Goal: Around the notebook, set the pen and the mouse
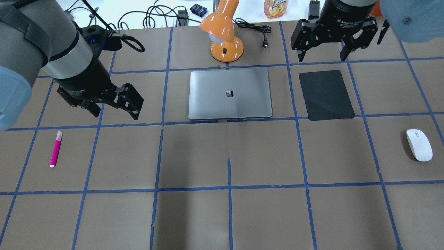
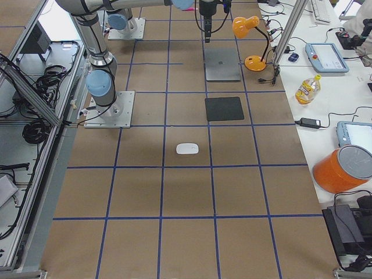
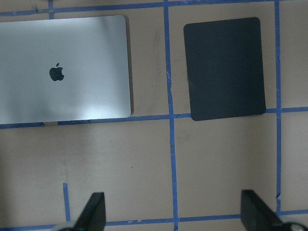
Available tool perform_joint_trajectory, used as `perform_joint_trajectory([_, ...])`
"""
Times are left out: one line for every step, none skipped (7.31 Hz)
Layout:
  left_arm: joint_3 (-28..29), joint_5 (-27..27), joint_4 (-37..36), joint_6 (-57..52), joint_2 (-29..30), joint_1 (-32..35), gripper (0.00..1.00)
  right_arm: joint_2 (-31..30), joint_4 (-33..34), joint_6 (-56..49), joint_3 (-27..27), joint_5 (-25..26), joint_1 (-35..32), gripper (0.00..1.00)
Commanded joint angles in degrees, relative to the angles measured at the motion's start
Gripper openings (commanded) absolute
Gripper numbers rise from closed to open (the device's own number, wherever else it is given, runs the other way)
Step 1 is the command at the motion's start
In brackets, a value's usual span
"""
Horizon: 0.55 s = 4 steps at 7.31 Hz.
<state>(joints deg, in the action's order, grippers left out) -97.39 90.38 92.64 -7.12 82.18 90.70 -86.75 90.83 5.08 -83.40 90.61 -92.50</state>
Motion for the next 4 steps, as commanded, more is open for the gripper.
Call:
perform_joint_trajectory([0.4, 0.5, 0.0, -0.5, -0.5, -0.4, 1.00, -0.1, 0.0, 0.0, 0.0, 0.0, 0.0, 1.00])
perform_joint_trajectory([0.2, -0.3, 0.0, -0.6, -0.6, -0.7, 1.00, -0.1, 0.0, 0.0, -0.1, 0.0, 0.0, 1.00])
perform_joint_trajectory([-0.4, 0.2, 0.2, -0.6, -0.5, -0.4, 1.00, 0.0, 0.0, 0.0, -0.1, 0.0, 0.0, 1.00])
perform_joint_trajectory([-0.4, 0.2, 0.0, -0.7, -0.5, -0.4, 1.00, 0.0, 0.0, 0.0, -0.1, 0.0, 0.0, 1.00])
